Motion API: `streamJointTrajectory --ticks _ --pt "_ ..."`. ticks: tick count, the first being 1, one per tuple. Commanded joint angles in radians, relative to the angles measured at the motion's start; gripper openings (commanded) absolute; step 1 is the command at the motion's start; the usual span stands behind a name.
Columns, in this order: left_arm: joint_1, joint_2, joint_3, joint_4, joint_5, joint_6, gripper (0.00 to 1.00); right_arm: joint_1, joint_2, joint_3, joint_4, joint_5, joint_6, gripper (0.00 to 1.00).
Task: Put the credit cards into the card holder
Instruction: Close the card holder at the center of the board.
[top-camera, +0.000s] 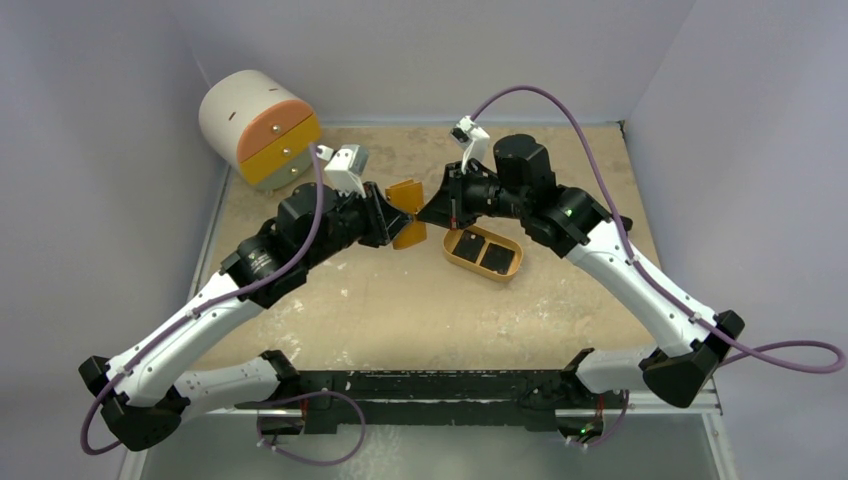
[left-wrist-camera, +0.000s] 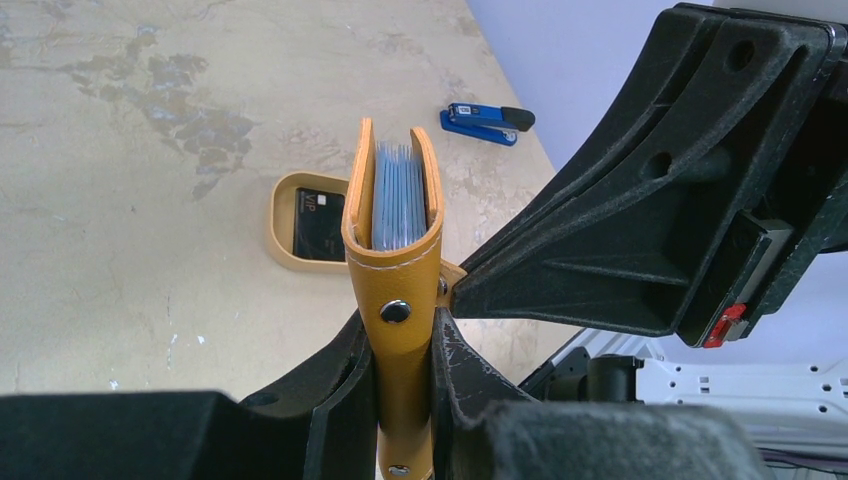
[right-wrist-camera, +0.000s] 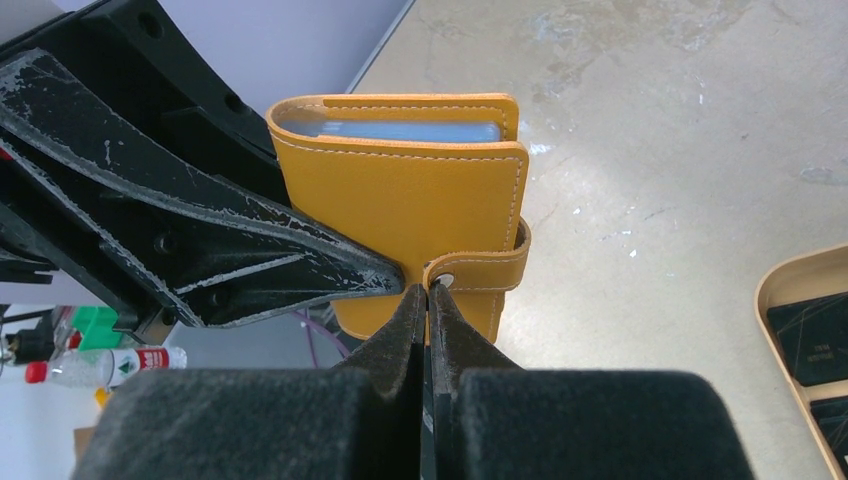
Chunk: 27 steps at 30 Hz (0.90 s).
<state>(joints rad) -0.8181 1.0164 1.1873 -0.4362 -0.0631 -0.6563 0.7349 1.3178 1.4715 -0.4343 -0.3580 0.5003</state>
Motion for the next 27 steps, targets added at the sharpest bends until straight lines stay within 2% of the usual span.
streamJointTrajectory --ticks 1,8,19,27 --pt "-0.006 0.003 0.020 0.083 0.105 0.011 0.00 0.010 -0.010 0.031 0.078 -0.031 0.018 0.00" --pt "-0.006 -0.009 0.021 0.095 0.096 0.008 0.00 0.010 0.010 0.045 0.074 -0.017 0.006 0.00" --pt "-0.006 -0.003 0.021 0.220 0.266 -0.038 0.00 0.018 0.044 0.068 0.074 -0.034 0.009 0.00" --pt "-0.029 -0.001 0.006 0.310 0.326 -0.095 0.00 0.058 0.092 0.112 0.050 -0.001 0.013 0.00"
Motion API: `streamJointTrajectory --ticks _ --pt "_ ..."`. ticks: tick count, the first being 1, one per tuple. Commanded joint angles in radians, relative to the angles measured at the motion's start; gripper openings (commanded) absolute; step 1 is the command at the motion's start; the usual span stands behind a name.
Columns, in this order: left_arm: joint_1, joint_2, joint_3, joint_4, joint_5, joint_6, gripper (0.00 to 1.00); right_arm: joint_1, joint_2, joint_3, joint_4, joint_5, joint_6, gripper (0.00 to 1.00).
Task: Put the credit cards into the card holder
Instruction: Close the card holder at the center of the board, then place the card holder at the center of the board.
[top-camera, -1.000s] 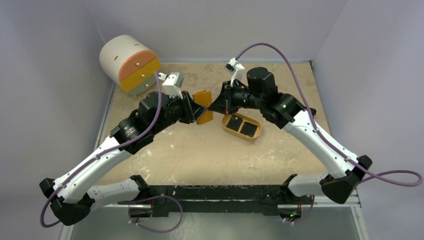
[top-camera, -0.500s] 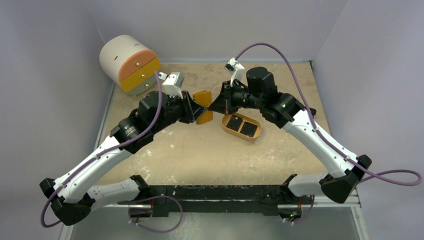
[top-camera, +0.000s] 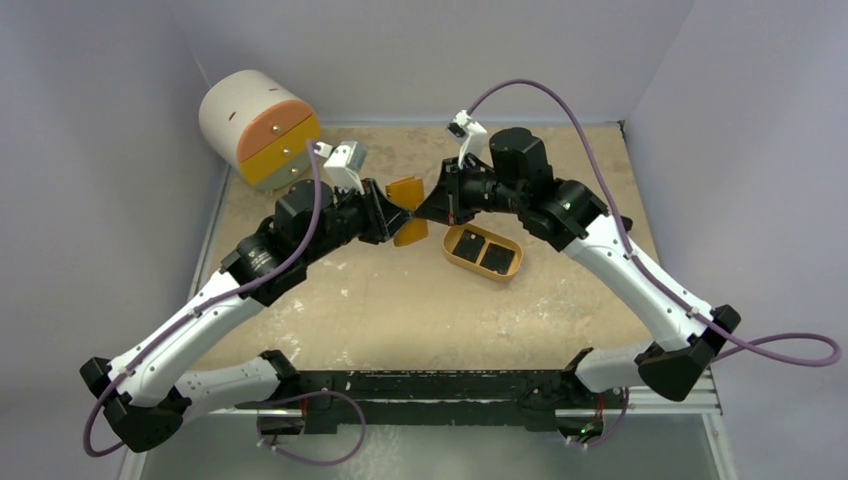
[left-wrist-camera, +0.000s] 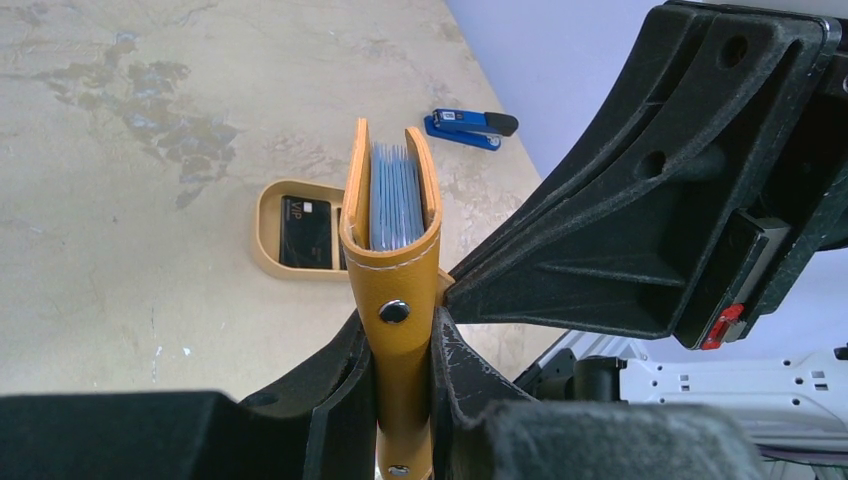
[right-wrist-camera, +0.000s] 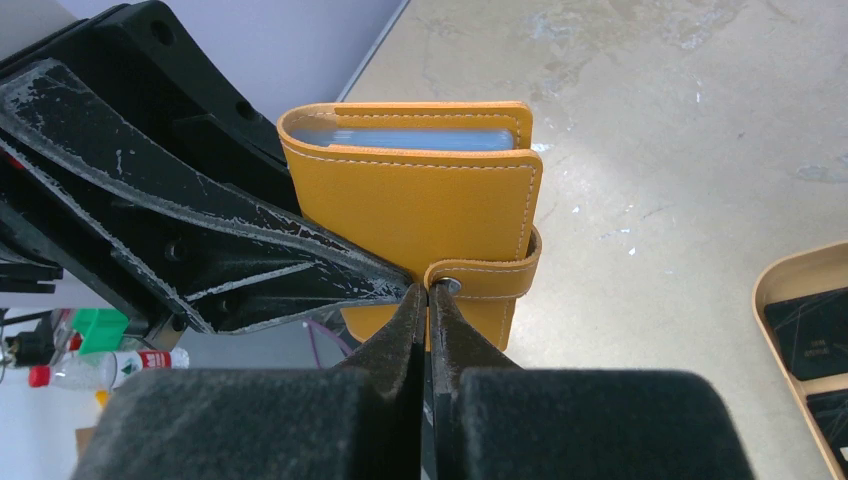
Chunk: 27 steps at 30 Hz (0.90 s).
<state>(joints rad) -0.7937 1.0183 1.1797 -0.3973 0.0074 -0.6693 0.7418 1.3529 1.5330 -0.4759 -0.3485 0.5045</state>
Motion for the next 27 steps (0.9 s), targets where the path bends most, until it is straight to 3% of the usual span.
streamJointTrajectory --ticks 1,5,7,8,9,11,14,19,23,27 --pt "-0.058 -0.005 0.011 0.281 0.261 -0.087 0.00 0.054 0.060 0.053 0.091 -0.004 0.011 0.00" --pt "-0.078 -0.014 0.004 0.291 0.237 -0.096 0.00 0.059 0.071 0.054 0.088 0.003 0.017 0.00" --pt "-0.078 -0.019 0.013 0.211 0.160 -0.073 0.00 0.058 0.054 0.041 0.075 0.020 0.027 0.00" --pt "-0.078 -0.023 0.015 0.163 0.120 -0.054 0.00 0.059 0.026 0.025 0.065 0.009 0.031 0.09" --pt "-0.078 -0.030 0.010 0.116 0.063 -0.040 0.00 0.058 0.000 0.008 0.054 0.010 0.028 0.29" --pt "-0.078 -0.046 -0.018 0.046 -0.055 -0.023 0.00 0.056 -0.058 -0.025 0.034 0.047 0.017 0.56" --pt "-0.076 -0.074 -0.104 -0.013 -0.210 -0.029 0.00 0.055 -0.131 -0.073 -0.013 0.107 0.003 0.73" --pt "-0.068 -0.062 -0.335 -0.008 -0.346 -0.085 0.00 0.056 -0.257 -0.215 -0.069 0.285 0.011 0.82" --pt "-0.054 0.035 -0.545 0.147 -0.264 -0.176 0.00 0.056 -0.393 -0.373 -0.008 0.400 0.061 0.83" --pt "-0.053 0.150 -0.631 0.309 -0.177 -0.225 0.00 0.056 -0.447 -0.435 0.004 0.412 0.073 0.83"
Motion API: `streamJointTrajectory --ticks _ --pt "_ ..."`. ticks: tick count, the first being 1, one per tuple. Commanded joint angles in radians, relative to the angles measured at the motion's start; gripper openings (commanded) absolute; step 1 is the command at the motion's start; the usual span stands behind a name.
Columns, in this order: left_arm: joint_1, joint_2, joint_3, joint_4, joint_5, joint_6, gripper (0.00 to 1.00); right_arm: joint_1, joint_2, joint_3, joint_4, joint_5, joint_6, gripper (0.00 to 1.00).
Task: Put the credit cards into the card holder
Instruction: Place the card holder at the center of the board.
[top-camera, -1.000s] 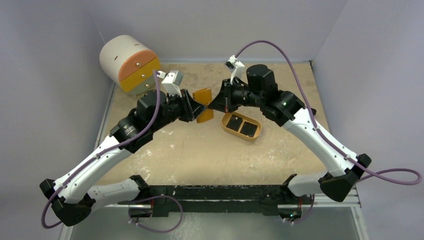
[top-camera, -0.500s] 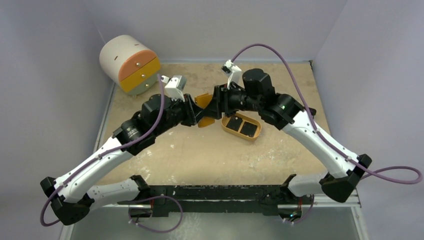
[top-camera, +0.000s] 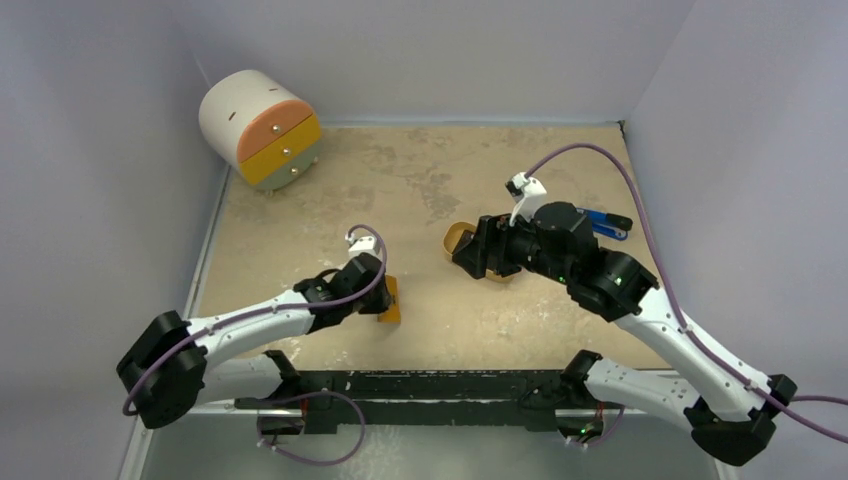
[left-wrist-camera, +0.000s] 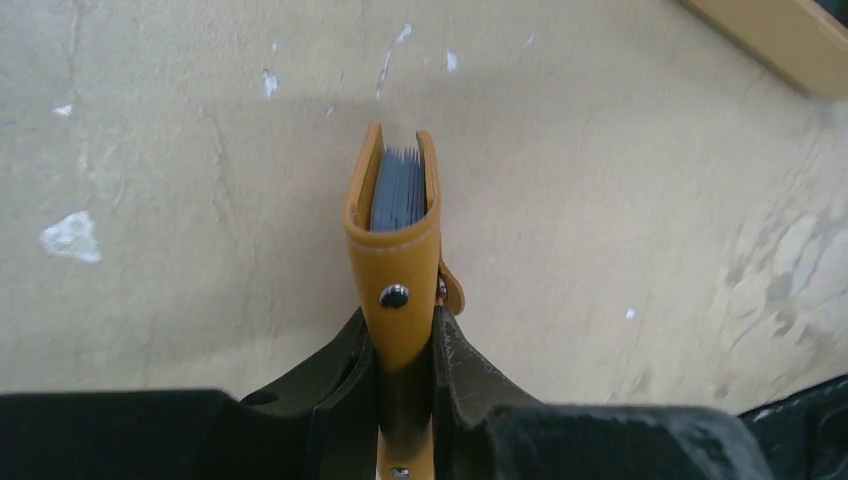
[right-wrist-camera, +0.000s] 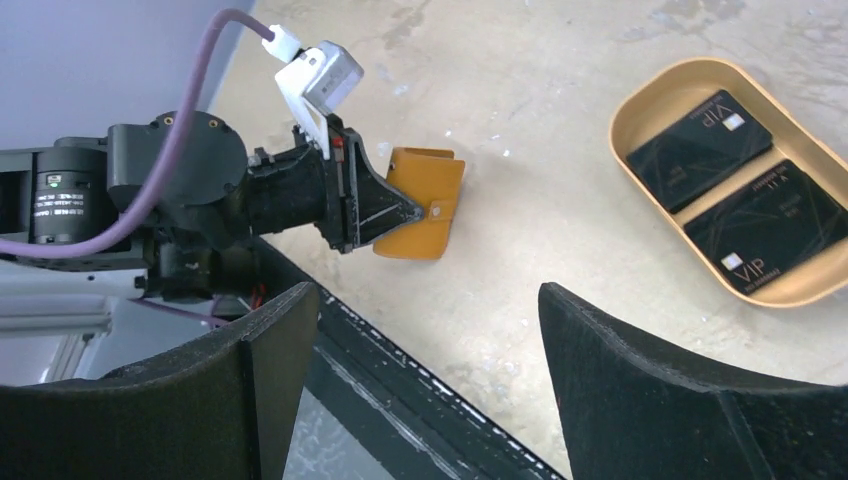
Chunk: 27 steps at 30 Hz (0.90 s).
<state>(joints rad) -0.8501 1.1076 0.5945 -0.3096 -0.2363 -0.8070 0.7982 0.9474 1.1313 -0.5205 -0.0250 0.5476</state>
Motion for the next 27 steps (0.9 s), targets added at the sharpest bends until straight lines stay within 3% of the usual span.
streamJointTrajectory --ticks 1,9,10,14,16,22,24,27 --pt "0.003 0.083 -0.051 0.238 0.069 -0.087 0.00 0.000 -0.044 -0.037 0.046 0.091 0.032 0.83" --pt "0.009 0.204 -0.087 0.289 0.051 -0.090 0.00 -0.001 -0.061 -0.079 0.087 0.110 0.048 0.83" --pt "0.010 0.209 -0.090 0.285 0.049 -0.093 0.04 -0.001 -0.062 -0.079 0.085 0.114 0.048 0.83" --pt "0.015 0.177 -0.090 0.224 0.003 -0.106 0.40 -0.001 -0.064 -0.077 0.082 0.132 0.046 0.83" --pt "0.016 0.135 -0.070 0.158 -0.050 -0.109 0.52 -0.001 -0.063 -0.073 0.078 0.141 0.042 0.83" --pt "0.016 -0.039 0.059 -0.116 -0.250 -0.122 0.74 -0.001 -0.063 -0.042 0.060 0.227 0.021 0.84" --pt "0.016 -0.114 0.100 -0.193 -0.306 -0.135 0.76 -0.001 -0.075 -0.039 0.057 0.270 0.039 0.85" --pt "0.015 -0.207 0.157 -0.260 -0.382 -0.134 0.77 -0.001 -0.087 -0.042 0.035 0.320 0.108 0.96"
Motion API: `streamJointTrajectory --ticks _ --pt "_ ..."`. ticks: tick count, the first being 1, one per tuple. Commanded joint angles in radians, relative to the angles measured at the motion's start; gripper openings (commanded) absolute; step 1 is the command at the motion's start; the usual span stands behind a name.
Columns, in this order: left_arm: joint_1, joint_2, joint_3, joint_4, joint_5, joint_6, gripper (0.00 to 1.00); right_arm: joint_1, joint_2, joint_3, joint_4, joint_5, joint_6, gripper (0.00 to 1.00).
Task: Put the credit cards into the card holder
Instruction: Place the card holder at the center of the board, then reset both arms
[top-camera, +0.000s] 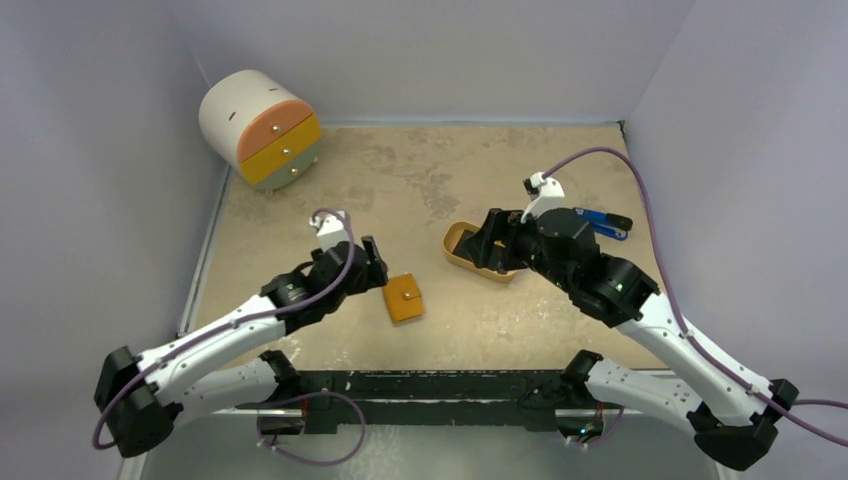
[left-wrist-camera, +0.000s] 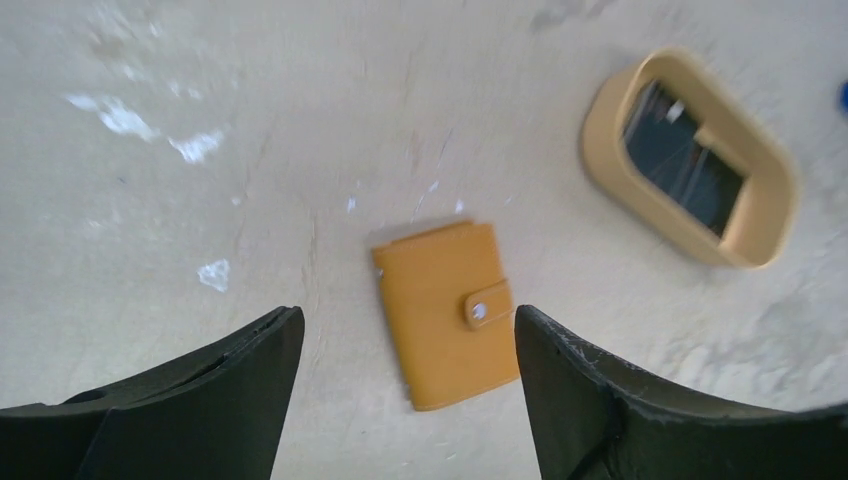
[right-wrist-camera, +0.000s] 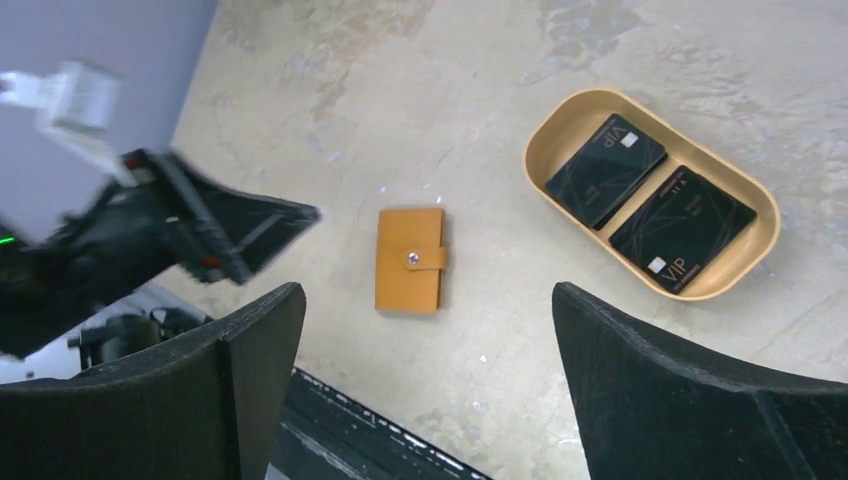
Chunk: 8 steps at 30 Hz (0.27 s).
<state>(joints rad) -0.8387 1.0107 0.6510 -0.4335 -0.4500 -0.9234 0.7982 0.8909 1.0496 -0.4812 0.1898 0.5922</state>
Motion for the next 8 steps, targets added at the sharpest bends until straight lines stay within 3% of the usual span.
streamJointTrajectory --ticks 1,8 --pt "0.003 -0.137 0.119 -0.154 -0.191 -0.017 0.77 -0.001 -0.035 0.039 -0.010 0.145 0.088 0.98" --pt "0.004 -0.217 0.215 -0.207 -0.287 0.011 0.80 -0.001 -0.115 -0.018 0.062 0.265 0.160 0.99"
